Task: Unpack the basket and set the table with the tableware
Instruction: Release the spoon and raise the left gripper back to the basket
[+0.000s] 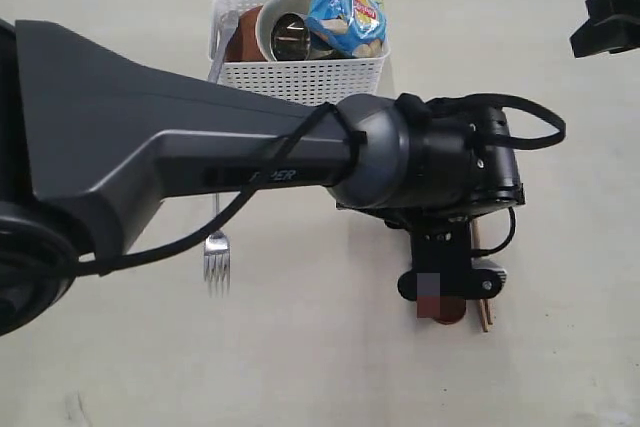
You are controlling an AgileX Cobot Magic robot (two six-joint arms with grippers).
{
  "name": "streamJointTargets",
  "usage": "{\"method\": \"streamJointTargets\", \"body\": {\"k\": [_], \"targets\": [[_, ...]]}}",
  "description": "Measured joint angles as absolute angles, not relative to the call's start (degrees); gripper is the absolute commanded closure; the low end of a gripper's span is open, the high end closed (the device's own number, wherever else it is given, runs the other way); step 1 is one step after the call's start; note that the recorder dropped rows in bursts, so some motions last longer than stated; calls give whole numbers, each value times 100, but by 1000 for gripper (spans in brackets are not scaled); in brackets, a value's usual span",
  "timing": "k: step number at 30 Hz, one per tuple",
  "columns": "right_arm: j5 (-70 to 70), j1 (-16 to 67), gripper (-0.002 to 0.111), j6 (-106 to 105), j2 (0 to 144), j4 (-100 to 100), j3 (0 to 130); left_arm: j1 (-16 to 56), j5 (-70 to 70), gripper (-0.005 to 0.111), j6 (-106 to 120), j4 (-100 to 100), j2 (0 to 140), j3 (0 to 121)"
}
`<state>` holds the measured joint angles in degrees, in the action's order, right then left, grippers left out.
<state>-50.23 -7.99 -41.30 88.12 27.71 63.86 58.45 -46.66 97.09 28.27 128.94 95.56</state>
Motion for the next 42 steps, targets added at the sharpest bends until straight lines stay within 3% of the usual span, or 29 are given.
{"method": "streamJointTargets", "body": {"k": [15, 29, 35, 42], "targets": [[-4970, -799, 64, -4130, 8812, 2838, 6386, 5633, -5254, 73, 6013, 3223, 11133, 9554], [-4843, -799, 64, -4143, 8812, 3349, 6386, 2954, -5266, 73, -1583, 3236, 10107, 9554], [-4843, -799, 64, -4175, 8812, 3349, 6386, 2222, -5533, 73, -1258, 1975, 10506, 9604], [-4843, -799, 64, -4232, 8812, 3359, 6386, 2018, -6619, 73, -808, 1123, 11612, 10538]]}}
